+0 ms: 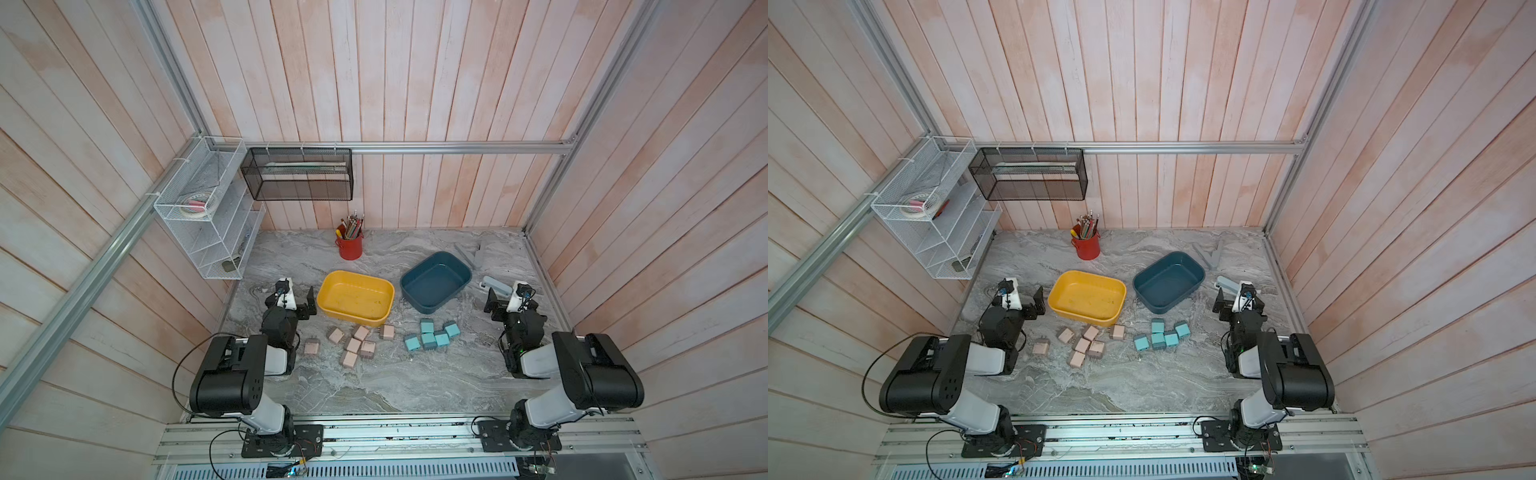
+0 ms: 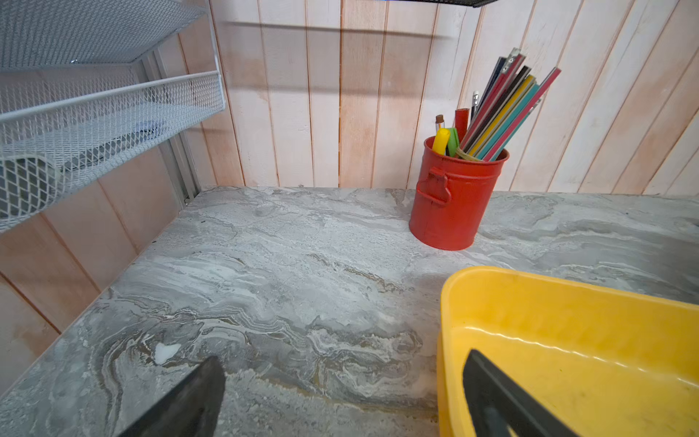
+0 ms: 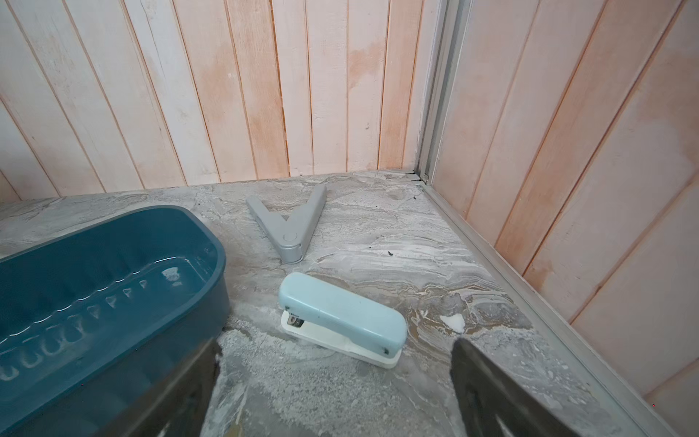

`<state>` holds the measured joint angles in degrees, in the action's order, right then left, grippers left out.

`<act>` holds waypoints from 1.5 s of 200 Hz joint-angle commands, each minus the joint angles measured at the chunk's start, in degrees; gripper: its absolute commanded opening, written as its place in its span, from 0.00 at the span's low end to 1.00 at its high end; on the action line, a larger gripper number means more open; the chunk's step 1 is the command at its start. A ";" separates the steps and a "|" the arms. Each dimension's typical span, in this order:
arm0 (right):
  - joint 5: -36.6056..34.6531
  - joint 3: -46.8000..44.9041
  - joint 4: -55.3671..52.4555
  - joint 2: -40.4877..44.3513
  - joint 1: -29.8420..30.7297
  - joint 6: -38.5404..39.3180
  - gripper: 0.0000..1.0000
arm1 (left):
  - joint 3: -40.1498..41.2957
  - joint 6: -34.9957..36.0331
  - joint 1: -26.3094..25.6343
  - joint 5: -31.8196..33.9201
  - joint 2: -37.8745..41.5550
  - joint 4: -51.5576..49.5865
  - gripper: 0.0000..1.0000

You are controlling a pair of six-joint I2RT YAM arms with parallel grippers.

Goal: Place the plugs by color into the storage box
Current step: Pick up the plug from the center of the board.

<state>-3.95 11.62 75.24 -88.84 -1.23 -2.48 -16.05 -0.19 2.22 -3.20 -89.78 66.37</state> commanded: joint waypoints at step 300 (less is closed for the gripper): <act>-10.52 14.43 -33.19 6.75 -0.26 -6.62 0.98 | -10.91 -7.27 0.51 9.06 9.46 -31.17 1.00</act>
<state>-7.66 17.43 63.44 -85.21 -1.65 -4.14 -17.74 -3.20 2.48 0.86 -84.27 57.60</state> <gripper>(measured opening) 0.980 0.996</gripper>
